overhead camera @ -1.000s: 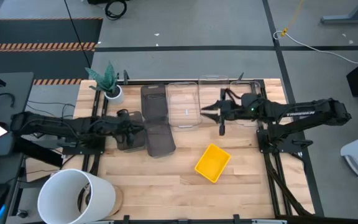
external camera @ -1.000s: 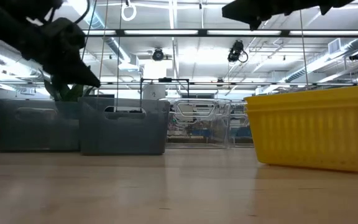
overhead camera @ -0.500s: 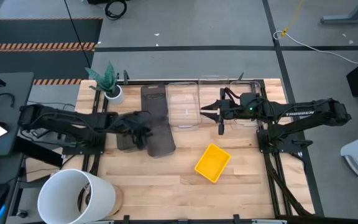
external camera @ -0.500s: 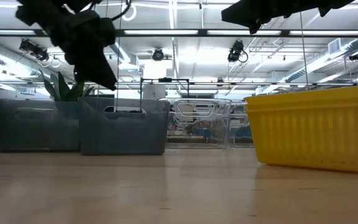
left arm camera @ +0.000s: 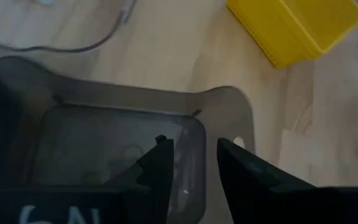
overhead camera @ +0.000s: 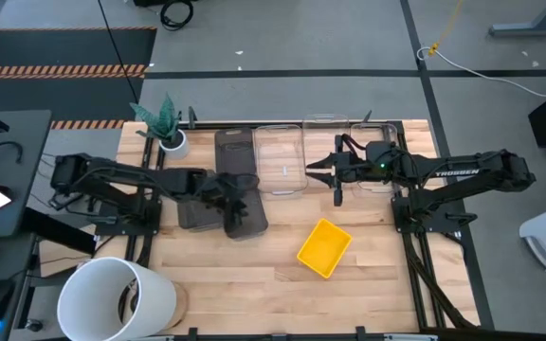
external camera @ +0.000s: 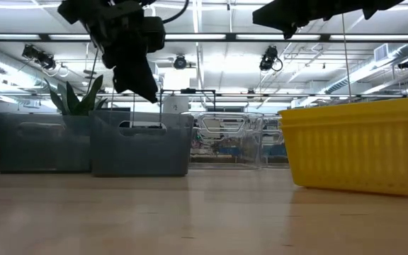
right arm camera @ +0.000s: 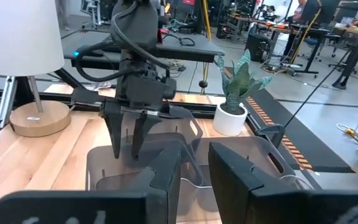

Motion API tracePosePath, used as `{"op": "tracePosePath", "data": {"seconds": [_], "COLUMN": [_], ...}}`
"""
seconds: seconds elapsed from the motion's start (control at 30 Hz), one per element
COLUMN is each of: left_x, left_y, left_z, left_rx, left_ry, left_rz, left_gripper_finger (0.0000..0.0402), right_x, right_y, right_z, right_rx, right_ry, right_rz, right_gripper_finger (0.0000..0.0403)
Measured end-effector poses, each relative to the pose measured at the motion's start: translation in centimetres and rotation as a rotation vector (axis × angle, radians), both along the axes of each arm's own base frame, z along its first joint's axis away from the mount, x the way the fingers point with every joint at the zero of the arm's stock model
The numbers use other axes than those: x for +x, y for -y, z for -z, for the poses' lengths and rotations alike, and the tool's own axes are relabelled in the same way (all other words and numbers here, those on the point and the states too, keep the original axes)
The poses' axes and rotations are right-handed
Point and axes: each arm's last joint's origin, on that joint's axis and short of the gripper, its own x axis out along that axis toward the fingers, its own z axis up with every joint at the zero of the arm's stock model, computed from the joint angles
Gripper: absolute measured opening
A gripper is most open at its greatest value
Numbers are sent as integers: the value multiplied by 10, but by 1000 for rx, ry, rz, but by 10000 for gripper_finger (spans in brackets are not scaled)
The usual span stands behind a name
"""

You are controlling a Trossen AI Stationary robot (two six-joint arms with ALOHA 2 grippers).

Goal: Stack baskets by color
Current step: Stack the bottom right black bin on the top black bin

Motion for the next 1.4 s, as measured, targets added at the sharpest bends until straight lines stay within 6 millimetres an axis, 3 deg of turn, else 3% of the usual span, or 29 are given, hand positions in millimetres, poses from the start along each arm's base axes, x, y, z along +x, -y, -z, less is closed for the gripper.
{"op": "tracePosePath", "data": {"seconds": [0.27,0.53,0.77,1.13,1.4], "left_x": [26,49,55,58,59], "left_y": [25,58,65,63,64], "left_z": [5,5,13,44,53], "left_rx": [7,99,122,136,139], "left_ry": [-57,-170,-293,-437,-480], "left_rz": [108,160,158,117,119], "left_gripper_finger": [134,189,212,185,128], "right_x": [0,0,0,0,0], "right_y": [0,0,-2,-3,-3], "right_z": [0,1,1,1,1], "right_rx": [0,2,6,1,-2], "right_ry": [-3,-5,-5,-6,-7], "right_rz": [-2,-4,-13,-21,-21], "right_gripper_finger": [89,89,89,89,89]}}
